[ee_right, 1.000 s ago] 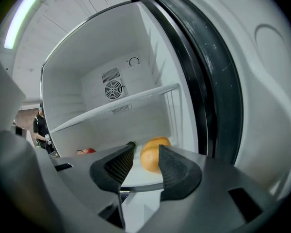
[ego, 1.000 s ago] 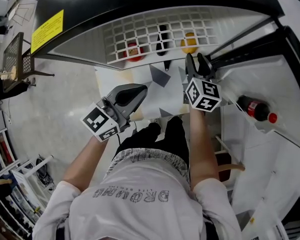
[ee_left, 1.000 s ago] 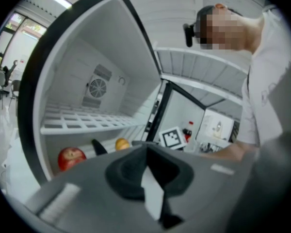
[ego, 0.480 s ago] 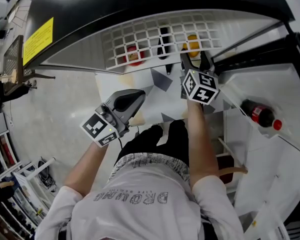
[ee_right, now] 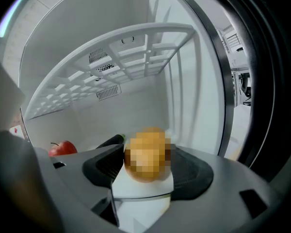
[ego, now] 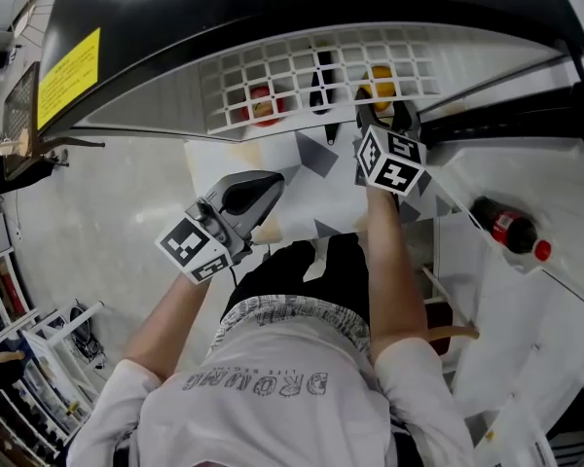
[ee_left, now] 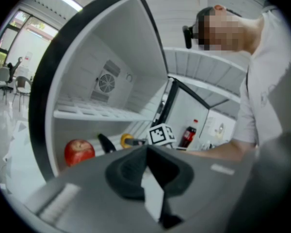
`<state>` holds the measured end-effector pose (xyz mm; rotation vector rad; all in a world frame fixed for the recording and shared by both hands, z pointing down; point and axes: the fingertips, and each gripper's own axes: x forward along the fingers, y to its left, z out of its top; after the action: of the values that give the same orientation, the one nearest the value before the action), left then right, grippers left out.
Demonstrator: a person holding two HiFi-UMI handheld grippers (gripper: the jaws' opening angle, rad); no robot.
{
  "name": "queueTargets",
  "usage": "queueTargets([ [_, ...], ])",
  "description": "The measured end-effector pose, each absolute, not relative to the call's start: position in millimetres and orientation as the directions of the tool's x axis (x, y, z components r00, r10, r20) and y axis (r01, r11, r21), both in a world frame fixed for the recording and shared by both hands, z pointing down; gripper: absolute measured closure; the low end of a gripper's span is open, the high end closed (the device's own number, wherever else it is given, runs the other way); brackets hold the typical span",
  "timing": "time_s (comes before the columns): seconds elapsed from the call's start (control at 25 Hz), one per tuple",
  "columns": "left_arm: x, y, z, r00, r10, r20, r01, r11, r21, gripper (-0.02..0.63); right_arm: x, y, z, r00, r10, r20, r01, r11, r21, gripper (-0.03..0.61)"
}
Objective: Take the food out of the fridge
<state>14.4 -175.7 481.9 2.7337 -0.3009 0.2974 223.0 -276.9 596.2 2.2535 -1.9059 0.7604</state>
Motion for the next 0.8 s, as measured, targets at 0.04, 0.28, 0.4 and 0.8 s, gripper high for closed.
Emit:
queueTargets([
  [0.04, 14.7, -176.0, 481.2, 0.955, -0.169, 0.243, -0.247, -0.908, 0.339, 0.606, 223.2, -277.1, 596.0, 0.096, -0.899, 0.427, -0.947, -0.215, -0.238, 0.295],
  [0.28, 13.8, -174.3, 475.5, 0.957, -0.178, 0.23, -0.249, -0.909, 0.334, 0.606, 219.8, -273.9, 591.1, 0.077, -0.904, 0.421, -0.953, -0.191, -0.236, 0.296],
  [0.4, 11.3, -173.1, 470.6, 0.957, -0.185, 0.222, -0.253, -0.91, 0.329, 0.606, 216.1, -268.7, 583.0, 0.058, -0.908, 0.415, -0.956, -0.17, -0.238, 0.296],
  [0.8, 6.9, -163.6, 444.9, 0.963, -0.211, 0.165, -0.254, -0.915, 0.312, 0.606, 207.8, -233.0, 549.2, 0.027, -0.913, 0.407, -0.971, -0.12, -0.206, 0.296],
])
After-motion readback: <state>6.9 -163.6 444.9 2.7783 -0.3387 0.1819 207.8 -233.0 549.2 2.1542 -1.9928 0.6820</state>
